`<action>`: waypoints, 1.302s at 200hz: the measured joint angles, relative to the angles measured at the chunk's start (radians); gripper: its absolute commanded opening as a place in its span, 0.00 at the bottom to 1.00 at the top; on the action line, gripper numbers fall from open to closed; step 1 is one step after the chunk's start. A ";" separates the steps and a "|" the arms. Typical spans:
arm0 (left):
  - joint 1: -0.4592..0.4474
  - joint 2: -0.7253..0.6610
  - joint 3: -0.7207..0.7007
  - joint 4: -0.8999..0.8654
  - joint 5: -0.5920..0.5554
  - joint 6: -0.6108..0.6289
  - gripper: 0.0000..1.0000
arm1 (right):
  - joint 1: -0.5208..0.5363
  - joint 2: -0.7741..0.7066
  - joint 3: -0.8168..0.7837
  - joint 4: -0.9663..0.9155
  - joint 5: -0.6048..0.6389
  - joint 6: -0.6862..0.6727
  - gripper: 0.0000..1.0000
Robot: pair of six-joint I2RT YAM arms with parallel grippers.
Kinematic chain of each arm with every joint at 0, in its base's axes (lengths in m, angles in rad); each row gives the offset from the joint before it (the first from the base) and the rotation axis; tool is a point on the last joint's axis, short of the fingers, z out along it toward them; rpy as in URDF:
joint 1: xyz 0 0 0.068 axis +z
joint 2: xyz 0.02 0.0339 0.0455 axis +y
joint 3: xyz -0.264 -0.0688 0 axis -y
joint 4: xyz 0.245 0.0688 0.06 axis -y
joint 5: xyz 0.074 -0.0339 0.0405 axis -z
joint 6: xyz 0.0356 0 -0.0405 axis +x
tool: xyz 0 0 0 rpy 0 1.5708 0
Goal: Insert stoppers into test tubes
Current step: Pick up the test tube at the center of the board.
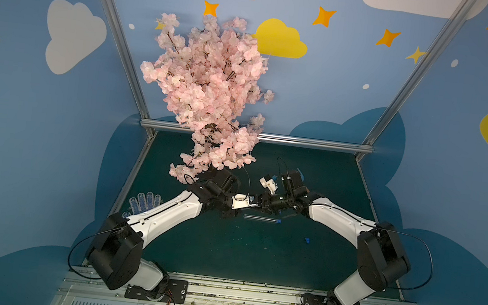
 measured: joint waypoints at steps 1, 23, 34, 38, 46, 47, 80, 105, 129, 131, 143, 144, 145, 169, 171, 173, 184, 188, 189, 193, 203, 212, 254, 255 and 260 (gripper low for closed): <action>0.000 -0.002 -0.002 0.001 0.001 0.000 0.40 | 0.000 0.000 0.000 0.000 -0.001 -0.002 0.06; 0.019 -0.089 -0.080 0.047 0.057 -0.003 0.40 | 0.000 -0.017 -0.001 -0.006 -0.020 -0.020 0.06; 0.026 -0.140 -0.134 0.090 0.090 0.000 0.40 | 0.000 -0.033 -0.005 -0.011 -0.031 -0.032 0.06; 0.028 -0.152 -0.151 0.103 0.099 0.002 0.40 | 0.000 -0.040 -0.007 -0.013 -0.036 -0.035 0.06; 0.031 -0.181 -0.189 0.135 0.119 0.003 0.40 | 0.000 -0.053 -0.011 -0.016 -0.045 -0.041 0.06; 0.031 -0.185 -0.195 0.140 0.122 0.003 0.40 | 0.000 -0.055 -0.012 -0.017 -0.047 -0.041 0.06; 0.035 -0.213 -0.270 0.232 0.154 0.005 0.37 | 0.000 -0.091 -0.030 -0.034 -0.078 -0.056 0.06; 0.036 -0.212 -0.282 0.265 0.156 0.005 0.35 | 0.002 -0.097 -0.032 -0.037 -0.093 -0.058 0.06; 0.036 -0.210 -0.282 0.285 0.154 0.005 0.29 | 0.010 -0.097 -0.032 -0.038 -0.100 -0.058 0.06; 0.036 -0.209 -0.282 0.287 0.154 0.005 0.28 | 0.010 -0.097 -0.032 -0.038 -0.100 -0.058 0.06; 0.036 -0.208 -0.282 0.292 0.154 0.004 0.24 | 0.013 -0.097 -0.032 -0.037 -0.101 -0.058 0.06; 0.036 -0.208 -0.282 0.292 0.154 0.005 0.24 | 0.013 -0.097 -0.032 -0.037 -0.101 -0.058 0.06; 0.036 -0.208 -0.282 0.293 0.153 0.006 0.24 | 0.014 -0.097 -0.032 -0.037 -0.101 -0.058 0.06; 0.036 -0.203 -0.282 0.294 0.153 0.005 0.22 | 0.016 -0.097 -0.032 -0.030 -0.100 -0.054 0.06; 0.036 -0.203 -0.282 0.294 0.153 0.005 0.22 | 0.016 -0.097 -0.032 -0.030 -0.100 -0.054 0.06; 0.036 -0.203 -0.282 0.294 0.153 0.005 0.22 | 0.016 -0.097 -0.032 -0.029 -0.100 -0.054 0.06; 0.036 -0.203 -0.282 0.294 0.151 0.006 0.19 | 0.018 -0.097 -0.032 -0.026 -0.100 -0.051 0.06; 0.036 -0.203 -0.282 0.294 0.151 0.005 0.18 | 0.019 -0.097 -0.032 -0.023 -0.100 -0.050 0.06; 0.036 -0.203 -0.282 0.294 0.151 0.005 0.18 | 0.019 -0.097 -0.032 -0.023 -0.100 -0.050 0.06; 0.036 -0.203 -0.282 0.294 0.149 0.005 0.17 | 0.020 -0.097 -0.032 -0.023 -0.100 -0.049 0.06; 0.037 -0.203 -0.282 0.294 0.148 0.005 0.16 | 0.023 -0.097 -0.035 -0.021 -0.100 -0.047 0.06; 0.038 -0.203 -0.282 0.293 0.148 0.005 0.13 | 0.024 -0.097 -0.037 -0.017 -0.099 -0.044 0.06; 0.038 -0.204 -0.282 0.291 0.148 0.007 0.02 | 0.025 -0.097 -0.039 -0.015 -0.097 -0.037 0.27; 0.038 -0.204 -0.282 0.291 0.148 0.008 0.02 | 0.025 -0.097 -0.039 -0.015 -0.097 -0.037 0.28; 0.038 -0.204 -0.282 0.292 0.148 0.009 0.02 | 0.026 -0.098 -0.039 -0.015 -0.096 -0.035 0.34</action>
